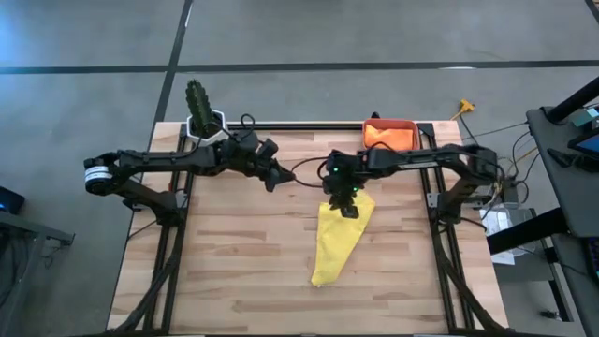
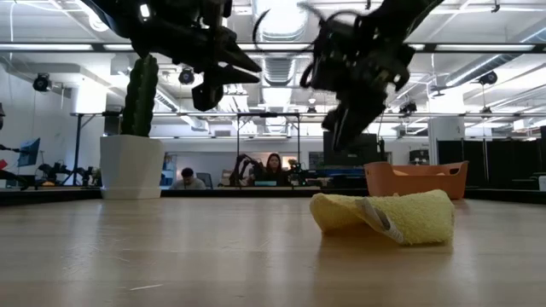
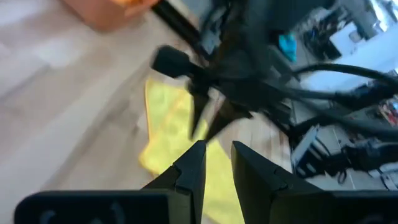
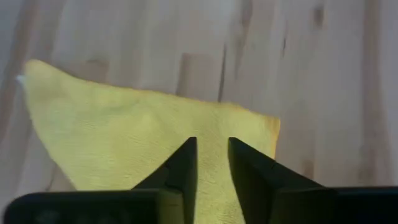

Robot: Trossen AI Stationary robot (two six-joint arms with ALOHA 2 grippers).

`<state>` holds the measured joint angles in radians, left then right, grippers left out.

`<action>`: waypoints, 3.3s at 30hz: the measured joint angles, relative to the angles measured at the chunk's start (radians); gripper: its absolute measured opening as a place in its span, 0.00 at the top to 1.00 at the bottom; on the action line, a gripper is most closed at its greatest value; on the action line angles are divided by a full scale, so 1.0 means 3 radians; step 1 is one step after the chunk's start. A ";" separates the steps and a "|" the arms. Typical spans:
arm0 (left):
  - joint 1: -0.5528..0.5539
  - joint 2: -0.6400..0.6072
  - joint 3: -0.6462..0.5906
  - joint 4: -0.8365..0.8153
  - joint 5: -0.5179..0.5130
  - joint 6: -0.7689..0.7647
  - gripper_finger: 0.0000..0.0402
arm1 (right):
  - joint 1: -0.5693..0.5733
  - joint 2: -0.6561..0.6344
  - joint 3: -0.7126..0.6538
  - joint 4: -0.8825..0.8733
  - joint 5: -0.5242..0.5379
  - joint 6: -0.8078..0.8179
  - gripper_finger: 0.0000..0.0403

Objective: Roll microfiber towels into tight, uniform cylinder then place into a basket
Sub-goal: Fold the yellow towel

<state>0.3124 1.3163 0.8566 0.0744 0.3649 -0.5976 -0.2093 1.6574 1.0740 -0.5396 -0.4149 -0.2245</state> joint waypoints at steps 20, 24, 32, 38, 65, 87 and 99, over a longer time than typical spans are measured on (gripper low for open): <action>-0.0018 -0.0121 -0.0004 -0.0490 0.0147 0.0384 0.85 | -0.0170 0.0786 -0.0001 0.0746 0.0347 -0.0216 0.46; -0.0018 -0.0121 -0.0005 -0.0484 0.0153 0.0385 0.85 | -0.0166 0.0880 0.0015 0.0741 0.0359 -0.0226 0.47; -0.0020 -0.0118 -0.0010 -0.0486 0.0157 0.0389 0.85 | 0.0048 0.0885 0.0011 0.0730 0.0703 -0.0252 0.57; -0.0020 -0.0119 -0.0011 -0.0485 0.0165 0.0376 0.85 | 0.0295 0.0922 0.0013 0.0758 0.0824 -0.0325 0.65; -0.0016 -0.0088 -0.0139 -0.0476 0.0091 0.0257 0.85 | 0.0386 0.0572 0.0488 0.0043 0.0926 0.0033 0.98; 0.0021 -0.0092 -0.0188 -0.0097 0.0116 0.0300 0.55 | 0.0281 -0.0087 0.1310 -0.0849 0.1216 0.0127 0.98; 0.0021 0.0446 -0.0491 -0.0101 0.0833 0.0620 0.36 | 0.0259 -0.0089 0.1715 -0.1067 0.1327 0.0020 0.98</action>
<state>0.3187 1.4502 0.7093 0.0442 0.6147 -0.4116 -0.1315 1.6306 1.5886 -0.8598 -0.0169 -0.2185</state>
